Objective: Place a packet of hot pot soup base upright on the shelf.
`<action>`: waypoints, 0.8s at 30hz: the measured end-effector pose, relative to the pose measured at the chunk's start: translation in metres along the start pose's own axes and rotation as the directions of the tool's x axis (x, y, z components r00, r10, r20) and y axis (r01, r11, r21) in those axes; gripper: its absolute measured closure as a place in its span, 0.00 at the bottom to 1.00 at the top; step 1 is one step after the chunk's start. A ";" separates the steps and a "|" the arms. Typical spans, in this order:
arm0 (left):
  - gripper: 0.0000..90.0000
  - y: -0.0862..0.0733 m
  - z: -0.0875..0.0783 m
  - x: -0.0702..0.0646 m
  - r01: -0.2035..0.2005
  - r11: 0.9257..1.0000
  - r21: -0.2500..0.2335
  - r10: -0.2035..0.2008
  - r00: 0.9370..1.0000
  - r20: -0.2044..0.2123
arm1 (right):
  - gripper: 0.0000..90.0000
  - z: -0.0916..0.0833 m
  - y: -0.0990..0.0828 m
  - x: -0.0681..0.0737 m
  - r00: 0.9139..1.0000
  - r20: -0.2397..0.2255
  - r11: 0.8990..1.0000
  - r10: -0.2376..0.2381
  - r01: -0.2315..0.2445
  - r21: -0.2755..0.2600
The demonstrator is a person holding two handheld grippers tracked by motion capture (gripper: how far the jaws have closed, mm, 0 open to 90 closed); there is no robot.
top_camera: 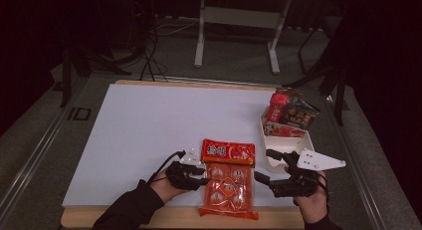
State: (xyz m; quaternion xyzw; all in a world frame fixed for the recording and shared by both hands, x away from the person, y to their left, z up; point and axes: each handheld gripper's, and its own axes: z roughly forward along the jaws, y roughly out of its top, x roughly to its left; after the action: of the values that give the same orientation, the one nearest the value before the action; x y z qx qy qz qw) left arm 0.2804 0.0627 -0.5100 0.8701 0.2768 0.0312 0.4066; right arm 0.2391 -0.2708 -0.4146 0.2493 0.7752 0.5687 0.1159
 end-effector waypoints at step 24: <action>0.44 0.027 0.033 0.083 0.165 0.986 -0.016 -0.166 0.983 -0.084 | 0.18 0.008 -0.006 0.008 0.999 0.002 0.998 -0.045 0.045 0.038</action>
State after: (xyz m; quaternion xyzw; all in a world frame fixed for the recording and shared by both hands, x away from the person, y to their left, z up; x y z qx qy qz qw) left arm 0.3721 0.0679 -0.5265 0.8401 0.3652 0.0355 0.3995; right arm 0.2344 -0.2621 -0.4222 0.2349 0.7911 0.5507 0.1252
